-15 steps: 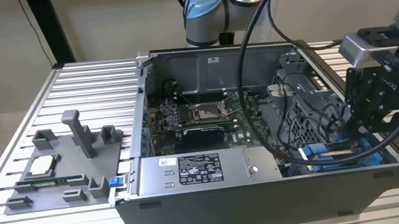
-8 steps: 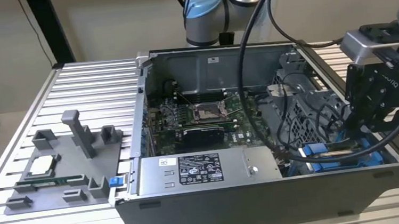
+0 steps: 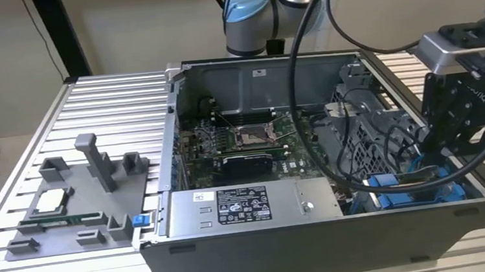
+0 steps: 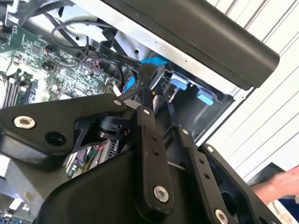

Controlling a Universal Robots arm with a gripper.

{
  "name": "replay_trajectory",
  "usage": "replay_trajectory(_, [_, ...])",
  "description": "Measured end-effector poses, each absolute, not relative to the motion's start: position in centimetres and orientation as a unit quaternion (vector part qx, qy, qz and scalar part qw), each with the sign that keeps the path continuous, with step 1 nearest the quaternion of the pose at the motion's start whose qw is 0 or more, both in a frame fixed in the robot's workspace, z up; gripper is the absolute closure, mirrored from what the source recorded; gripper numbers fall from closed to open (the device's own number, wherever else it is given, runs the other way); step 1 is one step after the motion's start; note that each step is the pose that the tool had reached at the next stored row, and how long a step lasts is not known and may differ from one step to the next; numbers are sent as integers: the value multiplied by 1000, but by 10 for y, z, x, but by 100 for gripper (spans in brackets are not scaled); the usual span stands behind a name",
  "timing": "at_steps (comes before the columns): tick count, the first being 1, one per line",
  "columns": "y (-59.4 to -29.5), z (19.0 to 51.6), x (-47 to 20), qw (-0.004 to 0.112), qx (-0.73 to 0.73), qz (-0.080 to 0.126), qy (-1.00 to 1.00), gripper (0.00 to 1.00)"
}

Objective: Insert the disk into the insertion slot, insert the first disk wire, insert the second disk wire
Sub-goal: 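Insert the first disk wire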

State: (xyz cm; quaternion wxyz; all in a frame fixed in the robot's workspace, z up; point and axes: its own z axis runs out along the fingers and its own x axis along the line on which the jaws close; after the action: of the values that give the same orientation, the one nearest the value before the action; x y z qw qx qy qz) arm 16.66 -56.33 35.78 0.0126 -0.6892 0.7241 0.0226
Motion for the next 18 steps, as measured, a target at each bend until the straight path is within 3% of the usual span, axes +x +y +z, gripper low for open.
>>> replay_trajectory(14, [-563, 363, 158, 63, -689, 11, 722, 0])
replay_trajectory(15, [-563, 364, 157, 64, -689, 11, 722, 100])
replay_trajectory(18, [-563, 365, 152, 65, -689, 11, 722, 100])
